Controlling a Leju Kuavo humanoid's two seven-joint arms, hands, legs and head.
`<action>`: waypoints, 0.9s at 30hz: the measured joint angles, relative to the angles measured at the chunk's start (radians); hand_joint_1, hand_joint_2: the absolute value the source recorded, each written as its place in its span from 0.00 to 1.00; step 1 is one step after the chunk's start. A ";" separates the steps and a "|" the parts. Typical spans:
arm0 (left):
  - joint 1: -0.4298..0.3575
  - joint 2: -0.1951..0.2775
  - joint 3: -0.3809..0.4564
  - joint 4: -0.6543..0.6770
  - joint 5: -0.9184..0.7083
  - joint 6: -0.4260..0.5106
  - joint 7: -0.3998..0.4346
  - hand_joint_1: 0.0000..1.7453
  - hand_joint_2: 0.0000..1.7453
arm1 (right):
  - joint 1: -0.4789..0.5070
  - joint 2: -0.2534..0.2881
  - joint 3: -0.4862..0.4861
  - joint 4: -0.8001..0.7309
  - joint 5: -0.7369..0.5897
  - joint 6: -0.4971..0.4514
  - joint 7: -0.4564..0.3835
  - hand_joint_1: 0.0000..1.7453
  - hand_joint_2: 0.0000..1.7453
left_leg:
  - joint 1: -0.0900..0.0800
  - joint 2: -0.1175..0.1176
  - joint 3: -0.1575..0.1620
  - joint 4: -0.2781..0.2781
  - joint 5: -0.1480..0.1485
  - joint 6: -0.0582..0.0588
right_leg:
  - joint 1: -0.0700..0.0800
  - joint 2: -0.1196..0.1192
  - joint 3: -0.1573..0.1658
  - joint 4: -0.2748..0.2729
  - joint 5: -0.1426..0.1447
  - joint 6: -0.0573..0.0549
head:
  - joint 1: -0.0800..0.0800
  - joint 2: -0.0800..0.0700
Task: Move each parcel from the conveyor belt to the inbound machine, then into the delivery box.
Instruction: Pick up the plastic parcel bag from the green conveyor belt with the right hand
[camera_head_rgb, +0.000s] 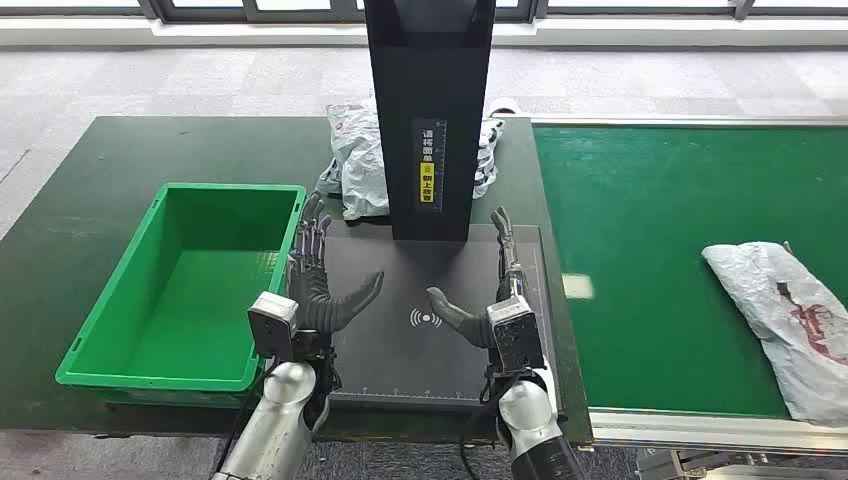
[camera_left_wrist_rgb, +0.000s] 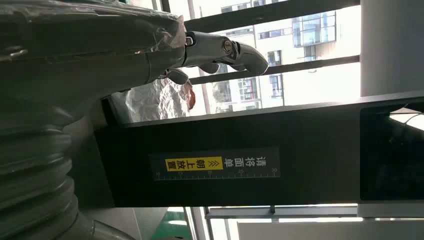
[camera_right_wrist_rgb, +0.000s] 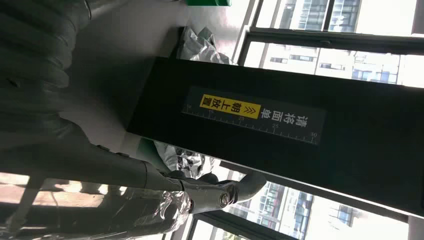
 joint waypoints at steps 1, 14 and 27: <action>0.000 0.000 0.000 0.000 0.000 0.000 0.000 0.00 1.00 | 0.000 0.000 0.000 0.000 0.000 -0.001 0.000 0.00 1.00 | 0.000 0.000 0.000 0.000 0.000 0.000 | 0.000 0.000 0.000 0.000 0.000 0.000 | 0.000 0.000; 0.000 0.000 -0.001 0.001 0.006 -0.001 0.000 0.00 1.00 | 0.006 -0.002 0.004 -0.008 0.007 -0.007 -0.001 0.00 1.00 | 0.000 0.000 0.000 0.000 0.000 0.000 | 0.000 0.000 0.000 0.000 0.000 0.000 | 0.000 0.000; 0.052 0.012 0.002 -0.038 0.016 0.039 0.000 0.00 1.00 | 0.003 -0.010 -0.271 0.051 0.963 -0.323 0.329 0.00 1.00 | 0.000 -0.002 -0.001 0.000 0.000 0.000 | -0.001 -0.001 0.000 0.000 0.000 0.000 | 0.000 0.000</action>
